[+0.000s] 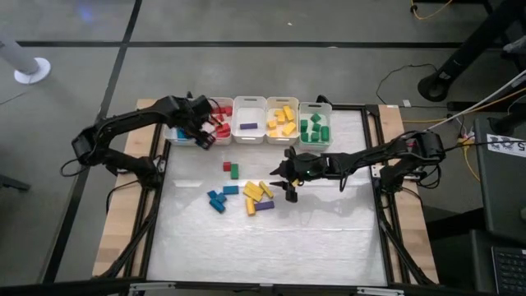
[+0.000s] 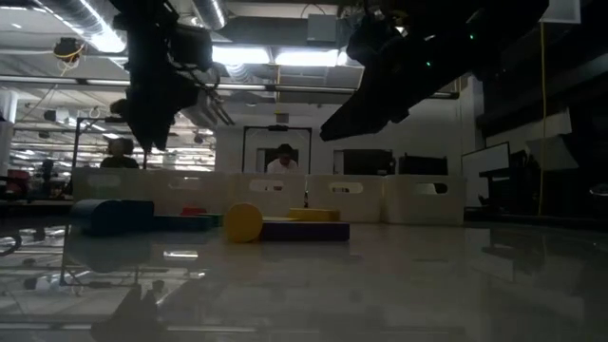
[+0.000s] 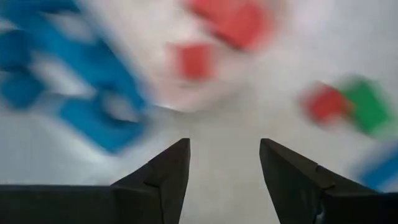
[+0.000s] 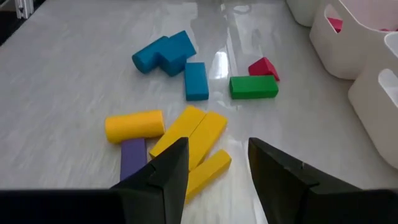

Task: Sort blocks
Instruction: Put the blue block into the left white bin

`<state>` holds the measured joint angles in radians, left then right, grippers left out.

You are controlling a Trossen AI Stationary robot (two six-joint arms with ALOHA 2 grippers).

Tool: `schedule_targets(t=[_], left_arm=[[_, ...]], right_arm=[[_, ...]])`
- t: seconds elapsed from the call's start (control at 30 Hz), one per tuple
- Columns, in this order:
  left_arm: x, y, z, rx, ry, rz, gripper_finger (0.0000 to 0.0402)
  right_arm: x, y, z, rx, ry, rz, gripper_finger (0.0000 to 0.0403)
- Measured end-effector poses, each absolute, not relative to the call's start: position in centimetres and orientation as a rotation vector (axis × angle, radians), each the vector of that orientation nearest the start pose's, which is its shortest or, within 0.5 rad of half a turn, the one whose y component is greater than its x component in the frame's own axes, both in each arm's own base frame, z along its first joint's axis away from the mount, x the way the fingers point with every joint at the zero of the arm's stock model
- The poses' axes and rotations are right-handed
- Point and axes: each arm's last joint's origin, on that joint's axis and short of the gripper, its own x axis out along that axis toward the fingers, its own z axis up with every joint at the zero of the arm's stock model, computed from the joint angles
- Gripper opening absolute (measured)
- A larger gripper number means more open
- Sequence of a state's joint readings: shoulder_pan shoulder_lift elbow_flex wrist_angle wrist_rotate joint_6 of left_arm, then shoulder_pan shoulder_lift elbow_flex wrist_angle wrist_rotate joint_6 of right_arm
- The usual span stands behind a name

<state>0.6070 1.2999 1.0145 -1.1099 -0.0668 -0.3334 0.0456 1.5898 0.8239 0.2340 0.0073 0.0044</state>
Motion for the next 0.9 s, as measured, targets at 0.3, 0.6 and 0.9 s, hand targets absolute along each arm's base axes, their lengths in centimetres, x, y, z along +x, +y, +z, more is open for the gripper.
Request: schedule_targets(t=[0.3,0.6,0.9], left_arm=[[21.1,7.4,25.0,-0.594,1.264,0.426,0.0176],[23.9,1.7,22.5,-0.209,1.118,0.056,0.0176],[24.0,-0.5,20.1,-0.099,1.046,0.058,0.0173]], right_arm=[[32.6,1.5,19.1,-0.023,0.543,0.040,0.0167],[32.6,1.5,19.1,-0.024,0.545,0.039,0.0167],[32.5,1.5,19.1,-0.024,0.545,0.039,0.0167]])
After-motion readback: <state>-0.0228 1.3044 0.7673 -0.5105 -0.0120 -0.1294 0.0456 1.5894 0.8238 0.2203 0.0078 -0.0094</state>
